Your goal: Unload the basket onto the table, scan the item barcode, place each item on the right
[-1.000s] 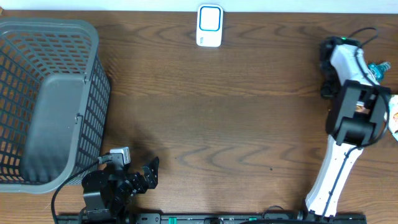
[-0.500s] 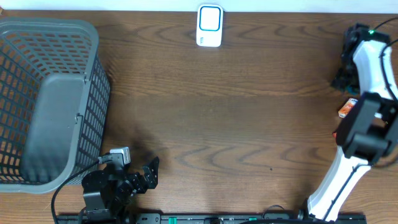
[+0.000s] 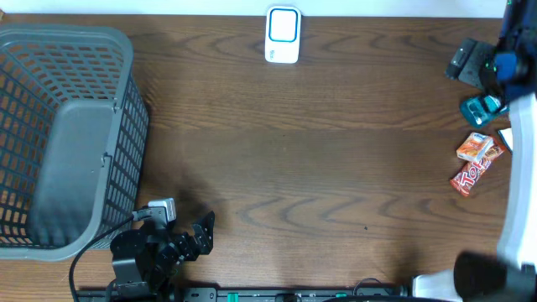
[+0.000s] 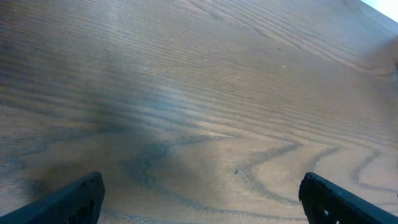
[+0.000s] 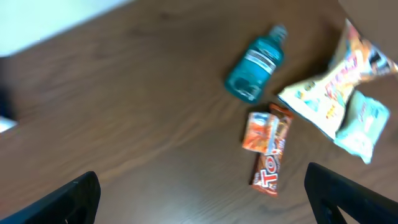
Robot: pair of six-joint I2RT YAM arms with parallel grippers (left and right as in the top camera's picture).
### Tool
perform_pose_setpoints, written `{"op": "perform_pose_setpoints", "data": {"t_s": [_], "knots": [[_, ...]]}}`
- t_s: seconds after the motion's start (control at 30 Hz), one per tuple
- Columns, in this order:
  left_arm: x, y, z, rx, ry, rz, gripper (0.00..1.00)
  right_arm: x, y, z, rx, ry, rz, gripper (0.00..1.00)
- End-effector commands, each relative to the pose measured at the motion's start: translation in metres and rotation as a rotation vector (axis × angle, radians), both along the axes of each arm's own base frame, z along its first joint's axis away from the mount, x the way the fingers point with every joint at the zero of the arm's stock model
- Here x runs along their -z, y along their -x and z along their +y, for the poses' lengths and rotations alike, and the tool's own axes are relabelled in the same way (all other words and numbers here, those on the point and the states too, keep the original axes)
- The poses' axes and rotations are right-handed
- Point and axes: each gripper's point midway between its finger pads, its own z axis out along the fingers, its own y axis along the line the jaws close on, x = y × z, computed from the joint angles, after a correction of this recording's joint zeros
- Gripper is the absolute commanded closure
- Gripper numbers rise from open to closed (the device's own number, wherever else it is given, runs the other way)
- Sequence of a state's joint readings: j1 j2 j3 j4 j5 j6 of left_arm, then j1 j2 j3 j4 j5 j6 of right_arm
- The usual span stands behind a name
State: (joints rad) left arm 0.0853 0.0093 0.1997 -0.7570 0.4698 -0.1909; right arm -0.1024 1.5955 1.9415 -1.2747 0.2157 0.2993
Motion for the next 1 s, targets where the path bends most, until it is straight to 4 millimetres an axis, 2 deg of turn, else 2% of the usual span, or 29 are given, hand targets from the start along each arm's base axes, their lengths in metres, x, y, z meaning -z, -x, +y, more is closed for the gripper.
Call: {"op": "perform_pose_setpoints", "data": {"t_s": [0.0,0.13,0.23,0.53,0.73,0.97], "knots": [[0.0,0.001,-0.001,-0.001,0.015,0.005,0.0,-0.041,0.026,0.028,-0.134,-0.025,-0.108,0.01],[0.0,0.001,-0.001,-0.001,0.015,0.005,0.0,-0.074,0.058,0.044,-0.188,-0.064,-0.214,0.01],[0.0,0.001,-0.001,0.0,0.015,0.005,0.0,-0.085,0.084,0.047,-0.192,-0.064,-0.24,0.01],[0.0,0.001,-0.001,-0.001,0.015,0.005,0.0,-0.081,0.153,0.052,-0.189,-0.073,-0.178,0.01],[0.0,0.001,-0.001,-0.001,0.015,0.005,0.0,-0.071,0.182,0.054,-0.185,-0.082,-0.118,0.01],[0.0,0.001,-0.001,-0.001,0.015,0.005,0.0,-0.071,0.183,0.058,-0.201,-0.101,-0.12,0.01]]}}
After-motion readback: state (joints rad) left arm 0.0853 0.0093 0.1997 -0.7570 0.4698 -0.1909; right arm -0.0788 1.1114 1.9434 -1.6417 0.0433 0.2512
